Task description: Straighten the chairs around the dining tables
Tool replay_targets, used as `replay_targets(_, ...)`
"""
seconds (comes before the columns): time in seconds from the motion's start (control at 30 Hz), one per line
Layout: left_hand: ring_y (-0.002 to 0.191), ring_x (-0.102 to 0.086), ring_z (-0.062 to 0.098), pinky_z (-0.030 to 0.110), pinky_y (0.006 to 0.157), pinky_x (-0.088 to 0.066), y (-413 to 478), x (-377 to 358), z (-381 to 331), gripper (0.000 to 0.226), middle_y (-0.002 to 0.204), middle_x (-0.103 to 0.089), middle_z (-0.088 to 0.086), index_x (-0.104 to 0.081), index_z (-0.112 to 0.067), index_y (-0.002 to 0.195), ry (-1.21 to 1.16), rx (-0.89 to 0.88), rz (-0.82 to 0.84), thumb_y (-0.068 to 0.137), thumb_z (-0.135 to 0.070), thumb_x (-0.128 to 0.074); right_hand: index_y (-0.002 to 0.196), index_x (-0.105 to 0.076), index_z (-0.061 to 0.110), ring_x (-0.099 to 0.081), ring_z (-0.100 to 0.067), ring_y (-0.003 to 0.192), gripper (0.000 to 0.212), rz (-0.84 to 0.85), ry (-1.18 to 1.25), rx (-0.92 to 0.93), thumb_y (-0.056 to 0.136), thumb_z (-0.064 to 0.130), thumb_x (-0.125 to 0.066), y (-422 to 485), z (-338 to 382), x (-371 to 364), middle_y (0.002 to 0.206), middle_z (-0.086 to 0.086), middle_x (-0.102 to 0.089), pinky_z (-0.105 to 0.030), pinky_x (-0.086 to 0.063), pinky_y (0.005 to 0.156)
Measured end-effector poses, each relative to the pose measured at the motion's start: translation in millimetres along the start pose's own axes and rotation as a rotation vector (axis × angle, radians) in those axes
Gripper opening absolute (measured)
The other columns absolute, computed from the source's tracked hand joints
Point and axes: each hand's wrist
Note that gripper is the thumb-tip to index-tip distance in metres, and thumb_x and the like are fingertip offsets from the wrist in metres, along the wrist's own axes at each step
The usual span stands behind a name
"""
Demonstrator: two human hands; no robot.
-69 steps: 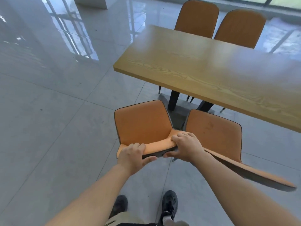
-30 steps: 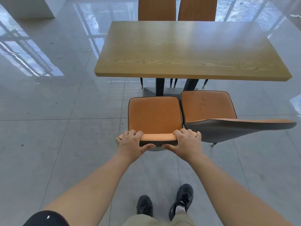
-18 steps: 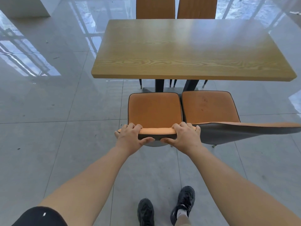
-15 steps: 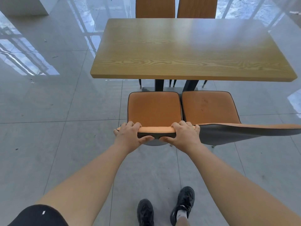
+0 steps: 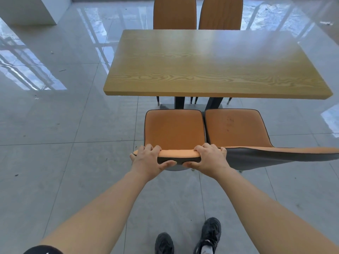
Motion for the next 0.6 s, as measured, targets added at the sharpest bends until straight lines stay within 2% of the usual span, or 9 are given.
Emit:
replay_targets(0.1,0.103,-0.046,0.018,0.044,0.082,-0.039,-3,-4,-5,0.094,0.112,-0.056,-0.006,-0.053,-0.036,0.116,-0.004,-0.002,-0.026,0.061,-0.102,-0.014,0.115,-0.057,0.038,-0.049,-0.02,0.11,0.075,-0.003,-0.021,-0.001,0.067,0.093,-0.042,0,-6,-1,0.11,0.008,-0.055,-0.058,-0.029,0.104)
replay_targets(0.4,0.1,-0.047,0.016,0.045,0.083,-0.04,0,-5,0,0.098,0.109,-0.055,-0.009,-0.054,-0.037,0.113,-0.002,0.009,-0.013,0.056,-0.105,-0.013,0.113,-0.056,0.039,-0.049,-0.018,0.109,0.069,0.017,0.0,-0.02,0.068,0.09,-0.05,4,-4,-3,0.11,0.009,-0.056,-0.06,-0.026,0.107)
replay_targets(0.47,0.103,-0.046,0.016,0.045,0.083,-0.037,3,5,-2,0.096,0.11,-0.053,-0.01,-0.052,-0.04,0.115,-0.02,0.028,0.096,0.055,-0.106,-0.017,0.115,-0.056,0.039,-0.049,-0.019,0.108,0.066,0.096,0.04,-0.037,0.07,0.087,-0.054,5,1,5,0.11,0.008,-0.055,-0.06,-0.026,0.107)
replay_targets(0.53,0.109,-0.046,0.018,0.046,0.088,-0.039,5,18,-4,0.087,0.115,-0.052,-0.009,-0.051,-0.04,0.12,-0.073,0.049,0.267,0.061,-0.101,-0.032,0.119,-0.055,0.037,-0.05,-0.019,0.108,0.062,0.163,0.068,-0.022,0.074,0.08,-0.059,-1,2,14,0.113,0.006,-0.056,-0.058,-0.028,0.108)
replay_targets(0.6,0.114,-0.049,0.021,0.044,0.096,-0.044,3,32,-2,0.072,0.125,-0.055,-0.003,-0.052,-0.03,0.13,-0.24,0.051,0.38,0.079,-0.081,-0.051,0.129,-0.053,0.03,-0.053,-0.019,0.11,0.062,0.177,0.182,-0.013,0.082,0.069,-0.063,-12,-2,26,0.125,0.001,-0.057,-0.048,-0.038,0.105)
Point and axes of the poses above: each hand's wrist, its own y-axis towards the middle knuckle, its own x-axis out of the back of the hand, z = x × y
